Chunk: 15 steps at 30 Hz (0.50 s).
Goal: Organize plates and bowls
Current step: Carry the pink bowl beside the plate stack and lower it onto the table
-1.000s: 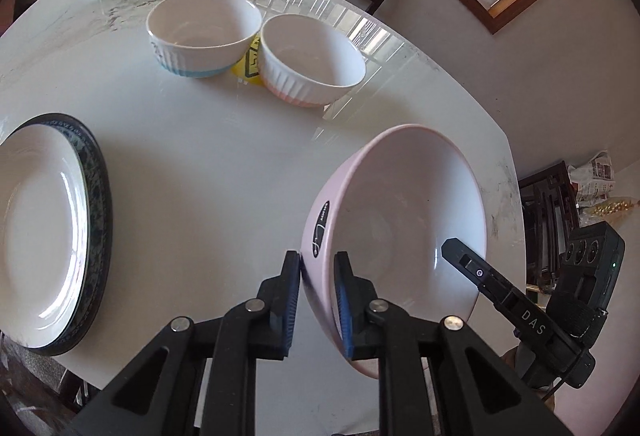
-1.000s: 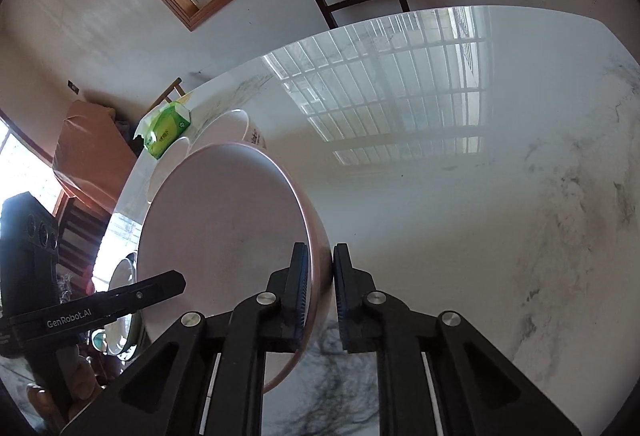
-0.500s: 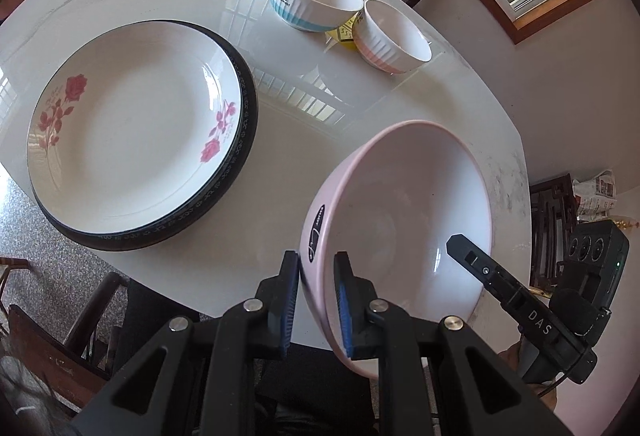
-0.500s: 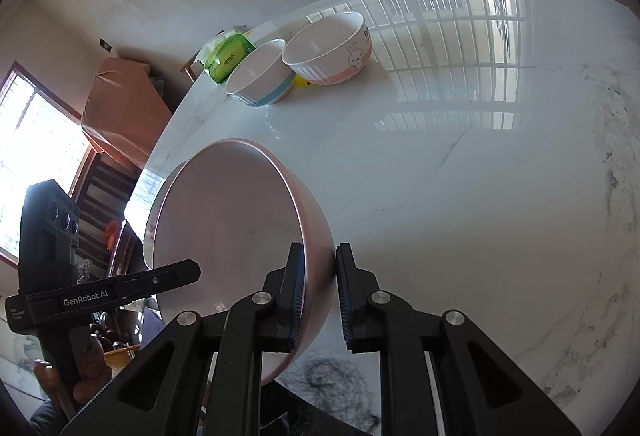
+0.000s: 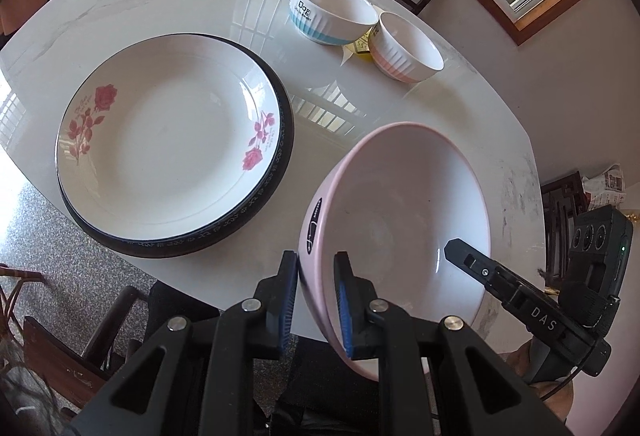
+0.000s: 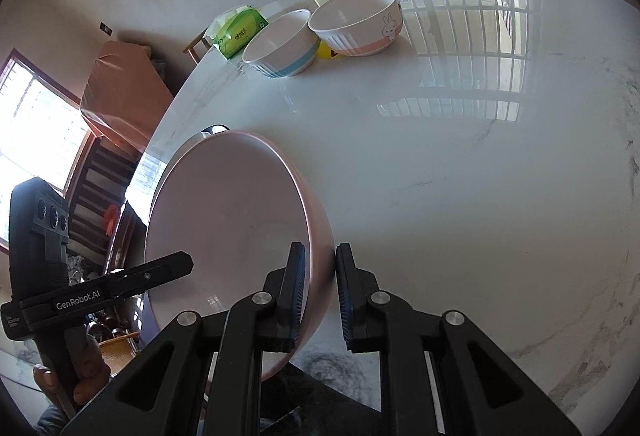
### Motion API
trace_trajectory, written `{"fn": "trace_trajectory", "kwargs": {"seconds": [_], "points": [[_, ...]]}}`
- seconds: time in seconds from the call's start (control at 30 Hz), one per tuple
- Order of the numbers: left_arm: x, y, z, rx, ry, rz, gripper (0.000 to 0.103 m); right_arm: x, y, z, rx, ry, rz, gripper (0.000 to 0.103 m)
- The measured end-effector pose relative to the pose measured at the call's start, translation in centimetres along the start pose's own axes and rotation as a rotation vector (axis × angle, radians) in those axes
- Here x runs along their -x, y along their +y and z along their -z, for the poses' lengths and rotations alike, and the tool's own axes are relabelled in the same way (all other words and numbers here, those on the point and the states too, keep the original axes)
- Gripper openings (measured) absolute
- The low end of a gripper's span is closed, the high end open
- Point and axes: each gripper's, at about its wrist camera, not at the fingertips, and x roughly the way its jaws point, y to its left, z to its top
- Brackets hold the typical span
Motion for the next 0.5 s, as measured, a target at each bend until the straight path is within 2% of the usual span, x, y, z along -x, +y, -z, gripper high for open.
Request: {"fn": "trace_trajectory", "kwargs": {"seconds": [0.27,0.5], "points": [[-0.3,0.1,0.0,-0.038,-0.062,-0.052,0.018,-1.0,0.1,0.1,0.002,0.014,0.002,0.016],[0.5,-1.1,0.1,-0.124,-0.188,-0.139,0.02,-1.1,0.5,0.1,0.013,0.002,-0.001,0.016]]}}
